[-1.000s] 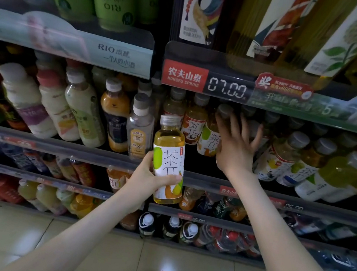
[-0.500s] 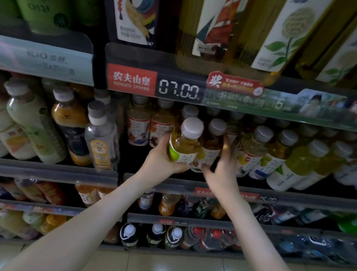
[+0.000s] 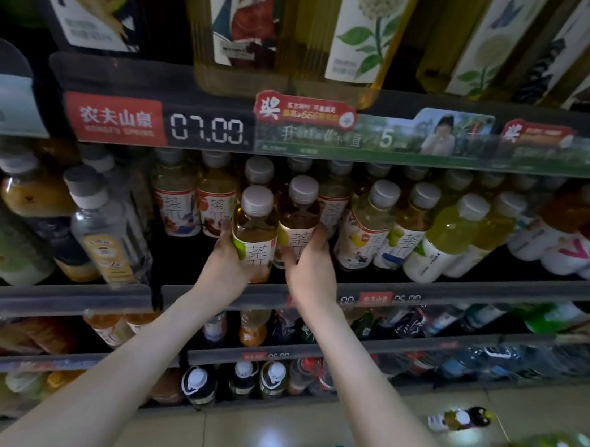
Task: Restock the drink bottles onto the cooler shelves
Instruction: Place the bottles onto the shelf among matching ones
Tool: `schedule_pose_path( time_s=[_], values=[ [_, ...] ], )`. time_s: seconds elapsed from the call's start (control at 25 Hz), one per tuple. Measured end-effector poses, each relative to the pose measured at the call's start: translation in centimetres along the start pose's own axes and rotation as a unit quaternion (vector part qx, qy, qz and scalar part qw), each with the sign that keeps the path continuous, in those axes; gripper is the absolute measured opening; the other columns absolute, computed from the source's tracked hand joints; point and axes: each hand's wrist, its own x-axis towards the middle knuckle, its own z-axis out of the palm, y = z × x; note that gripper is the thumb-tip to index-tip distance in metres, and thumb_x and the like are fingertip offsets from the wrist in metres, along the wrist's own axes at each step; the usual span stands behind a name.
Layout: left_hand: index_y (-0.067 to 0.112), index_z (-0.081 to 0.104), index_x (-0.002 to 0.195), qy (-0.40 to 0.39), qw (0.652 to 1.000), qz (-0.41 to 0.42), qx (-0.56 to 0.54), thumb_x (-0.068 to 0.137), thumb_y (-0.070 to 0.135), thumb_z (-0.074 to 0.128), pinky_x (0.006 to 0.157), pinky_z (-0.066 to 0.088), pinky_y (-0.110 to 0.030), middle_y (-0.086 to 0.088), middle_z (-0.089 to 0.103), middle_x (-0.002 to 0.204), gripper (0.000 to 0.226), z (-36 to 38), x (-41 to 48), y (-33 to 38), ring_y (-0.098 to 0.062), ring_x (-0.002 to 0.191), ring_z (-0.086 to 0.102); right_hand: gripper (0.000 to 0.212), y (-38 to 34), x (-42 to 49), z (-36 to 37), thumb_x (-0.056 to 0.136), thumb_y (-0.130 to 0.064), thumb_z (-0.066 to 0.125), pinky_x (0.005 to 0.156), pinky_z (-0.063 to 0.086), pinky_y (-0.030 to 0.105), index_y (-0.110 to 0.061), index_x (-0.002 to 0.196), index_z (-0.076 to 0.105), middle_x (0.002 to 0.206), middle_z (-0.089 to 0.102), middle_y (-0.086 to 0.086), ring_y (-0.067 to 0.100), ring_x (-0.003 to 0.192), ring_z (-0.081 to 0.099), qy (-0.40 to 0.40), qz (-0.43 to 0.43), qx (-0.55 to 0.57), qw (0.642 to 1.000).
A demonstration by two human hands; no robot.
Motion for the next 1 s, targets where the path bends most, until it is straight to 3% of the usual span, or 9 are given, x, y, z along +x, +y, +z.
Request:
schedule_pose_path(
  time_s=[0.12,0.24,0.36,0.52,0.64,0.84,1.0],
  values=[
    [0.004,-0.01,0.148,0.057,0.998,0.02,0.013,0.077,0.012,0.075,0.105,0.033,-0.041,-0.027,0.018,0.15,0.112,0.8,-1.4,0.5,-0.041,0.135,0.031,0.073,0.3,-0.9,-1.0,0.093,-0.021,0.056,0.097,0.048,0.041,-0.013,0.151,0.012,0.142,0.04,0.016,0.031,0.123,0.05,-0.013,-0.03,-0.03,0.999],
    [0.002,-0.002,0.149,0.158,0.979,0.114,0.065,0.077,0.017,0.075,0.109,0.024,-0.057,-0.033,0.011,0.149,0.106,2.0,-3.6,1.5,-0.05,0.136,0.017,0.074,0.9,-1.8,-3.6,0.094,-0.017,0.055,0.104,0.038,0.035,-0.012,0.152,0.01,0.149,0.03,0.015,0.028,0.132,0.039,0.007,-0.062,-0.061,0.996],
    [0.003,0.014,0.146,0.18,0.945,0.223,0.155,0.073,0.016,0.076,0.107,0.021,-0.06,-0.035,0.014,0.147,0.096,3.6,-5.5,3.1,-0.051,0.134,0.018,0.071,2.6,-2.7,-6.9,0.092,-0.013,0.057,0.102,0.039,0.034,-0.01,0.15,0.017,0.148,0.031,0.013,0.028,0.132,0.037,-0.001,-0.079,-0.065,0.995],
    [0.011,0.043,0.132,0.111,0.907,0.341,0.219,0.077,0.012,0.07,0.103,0.03,-0.06,-0.027,0.02,0.146,0.061,6.6,-7.7,6.8,-0.045,0.132,0.021,0.063,6.3,-3.0,-13.1,0.094,-0.011,0.053,0.102,0.042,0.036,-0.011,0.149,0.022,0.15,0.03,0.01,0.026,0.134,0.036,-0.028,-0.057,-0.098,0.993],
    [0.015,0.049,0.125,0.035,0.892,0.376,0.248,0.082,0.01,0.065,0.099,0.04,-0.056,-0.024,0.034,0.14,0.046,10.0,-8.0,9.8,-0.042,0.125,0.033,0.06,10.2,-2.6,-18.1,0.094,-0.011,0.052,0.098,0.042,0.035,-0.011,0.148,0.026,0.148,0.032,0.009,0.027,0.132,0.038,-0.023,-0.05,-0.106,0.993],
    [0.023,0.034,0.144,-0.054,0.91,0.303,0.278,0.097,0.02,0.043,0.105,0.033,-0.037,-0.011,0.028,0.147,0.048,17.7,-8.5,15.5,-0.031,0.132,0.031,0.056,17.6,-0.9,-25.6,0.096,-0.015,0.049,0.093,0.046,0.036,-0.016,0.147,0.026,0.149,0.031,0.006,0.024,0.126,0.044,-0.031,-0.048,-0.08,0.995],
    [0.025,0.043,0.14,-0.096,0.923,0.293,0.231,0.097,0.012,0.042,0.096,0.041,-0.031,-0.003,0.046,0.136,0.045,25.3,-9.4,20.5,-0.024,0.123,0.046,0.05,22.9,0.3,-31.4,0.099,-0.018,0.045,0.089,0.046,0.037,-0.015,0.147,0.031,0.147,0.035,0.006,0.026,0.123,0.047,-0.05,-0.069,-0.092,0.992]
  ],
)
